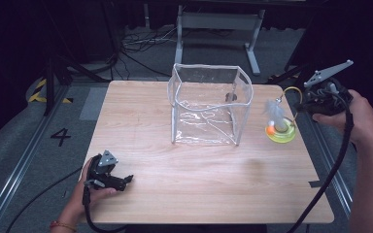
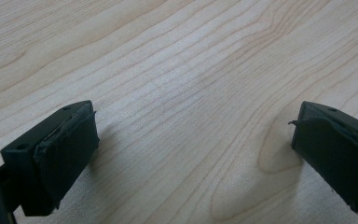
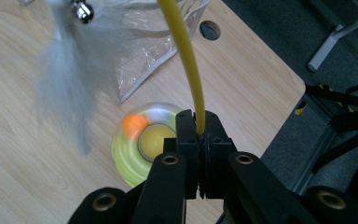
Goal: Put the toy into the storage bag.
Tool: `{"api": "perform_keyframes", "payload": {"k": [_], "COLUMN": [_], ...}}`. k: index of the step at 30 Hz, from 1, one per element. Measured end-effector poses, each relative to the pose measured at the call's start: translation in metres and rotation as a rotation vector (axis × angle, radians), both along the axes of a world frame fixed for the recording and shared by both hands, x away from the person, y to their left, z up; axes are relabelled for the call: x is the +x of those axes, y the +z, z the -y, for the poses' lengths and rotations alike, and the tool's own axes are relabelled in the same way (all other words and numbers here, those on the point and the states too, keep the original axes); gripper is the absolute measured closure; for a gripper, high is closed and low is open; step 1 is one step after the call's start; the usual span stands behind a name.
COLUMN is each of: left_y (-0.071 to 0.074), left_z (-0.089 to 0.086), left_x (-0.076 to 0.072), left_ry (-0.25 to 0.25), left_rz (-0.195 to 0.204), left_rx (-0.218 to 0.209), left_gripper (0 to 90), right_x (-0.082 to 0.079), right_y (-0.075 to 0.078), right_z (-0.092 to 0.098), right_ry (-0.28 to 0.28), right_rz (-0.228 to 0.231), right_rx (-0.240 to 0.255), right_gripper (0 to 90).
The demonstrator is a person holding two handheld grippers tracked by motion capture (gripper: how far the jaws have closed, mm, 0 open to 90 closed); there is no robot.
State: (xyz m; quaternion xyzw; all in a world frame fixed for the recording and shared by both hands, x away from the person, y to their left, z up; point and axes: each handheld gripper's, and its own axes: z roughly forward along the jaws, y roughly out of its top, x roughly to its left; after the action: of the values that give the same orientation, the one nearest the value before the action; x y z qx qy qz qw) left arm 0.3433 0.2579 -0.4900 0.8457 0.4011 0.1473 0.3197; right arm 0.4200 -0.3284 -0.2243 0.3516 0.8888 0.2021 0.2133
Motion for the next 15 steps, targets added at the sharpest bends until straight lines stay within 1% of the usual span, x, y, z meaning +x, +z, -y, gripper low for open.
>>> {"api": "perform_keyframes", "payload": {"k": [3, 4, 6, 8, 10, 12, 14, 15], "left_y": [0.000, 0.000, 0.000, 0.000, 0.000, 0.000, 0.000, 0.000], "left_z": [0.000, 0.000, 0.000, 0.000, 0.000, 0.000, 0.000, 0.000], "left_x": [0.000, 0.000, 0.000, 0.000, 0.000, 0.000, 0.000, 0.000], "left_ry": [0.000, 0.000, 0.000, 0.000, 0.000, 0.000, 0.000, 0.000], "left_rz": [0.000, 0.000, 0.000, -0.001, -0.001, -0.001, -0.001, -0.001], "left_rx": [0.000, 0.000, 0.000, 0.001, 0.000, -0.001, 0.000, 0.000], "left_gripper": [0.7, 0.7, 0.7, 0.7, 0.7, 0.7, 0.7, 0.7], "right_x": [0.004, 0.006, 0.008, 0.011, 0.013, 0.014, 0.017, 0.018], "right_y": [0.009, 0.013, 0.020, 0.028, 0.036, 0.043, 0.050, 0.054], "right_z": [-0.003, -0.003, -0.006, -0.009, -0.013, -0.016, -0.020, -0.021], "right_ry": [-0.004, -0.006, -0.002, -0.004, -0.008, 0.004, 0.009, 0.011], "right_rz": [0.004, 0.012, 0.016, 0.027, 0.047, 0.055, 0.071, 0.076], "right_rx": [-0.004, -0.013, -0.008, -0.018, -0.011, -0.002, -0.006, 0.005], "right_gripper": [88.7, 88.7, 88.7, 88.7, 88.7, 88.7, 88.7, 88.7]}}
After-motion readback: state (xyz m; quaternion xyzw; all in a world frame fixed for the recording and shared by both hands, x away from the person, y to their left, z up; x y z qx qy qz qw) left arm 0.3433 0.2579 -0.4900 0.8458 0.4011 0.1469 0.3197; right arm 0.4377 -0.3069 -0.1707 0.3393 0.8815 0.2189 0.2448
